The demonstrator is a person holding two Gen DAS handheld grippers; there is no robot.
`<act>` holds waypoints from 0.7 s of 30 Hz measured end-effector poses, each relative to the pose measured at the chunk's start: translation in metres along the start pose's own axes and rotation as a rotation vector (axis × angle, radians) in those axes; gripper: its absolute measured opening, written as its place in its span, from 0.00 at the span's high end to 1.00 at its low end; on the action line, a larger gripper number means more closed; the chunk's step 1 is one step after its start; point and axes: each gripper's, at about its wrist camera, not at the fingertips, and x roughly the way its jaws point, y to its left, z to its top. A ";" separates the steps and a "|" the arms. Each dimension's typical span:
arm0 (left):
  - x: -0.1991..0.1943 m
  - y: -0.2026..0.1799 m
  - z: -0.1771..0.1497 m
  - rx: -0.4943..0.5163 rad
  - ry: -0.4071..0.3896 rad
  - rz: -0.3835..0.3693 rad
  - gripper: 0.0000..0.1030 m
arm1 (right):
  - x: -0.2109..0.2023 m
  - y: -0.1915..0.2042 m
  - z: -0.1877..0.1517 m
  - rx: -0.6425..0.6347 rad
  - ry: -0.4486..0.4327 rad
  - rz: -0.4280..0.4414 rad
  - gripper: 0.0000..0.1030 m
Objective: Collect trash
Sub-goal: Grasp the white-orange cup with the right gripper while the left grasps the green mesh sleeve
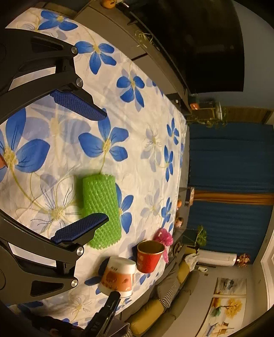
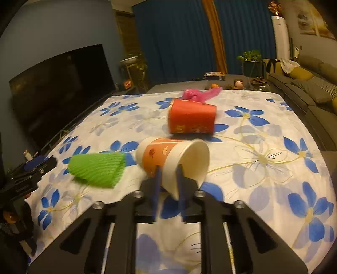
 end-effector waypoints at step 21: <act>0.062 -0.030 0.007 0.028 0.234 -0.160 0.53 | -0.064 0.032 -0.019 -0.005 -0.122 -0.113 0.96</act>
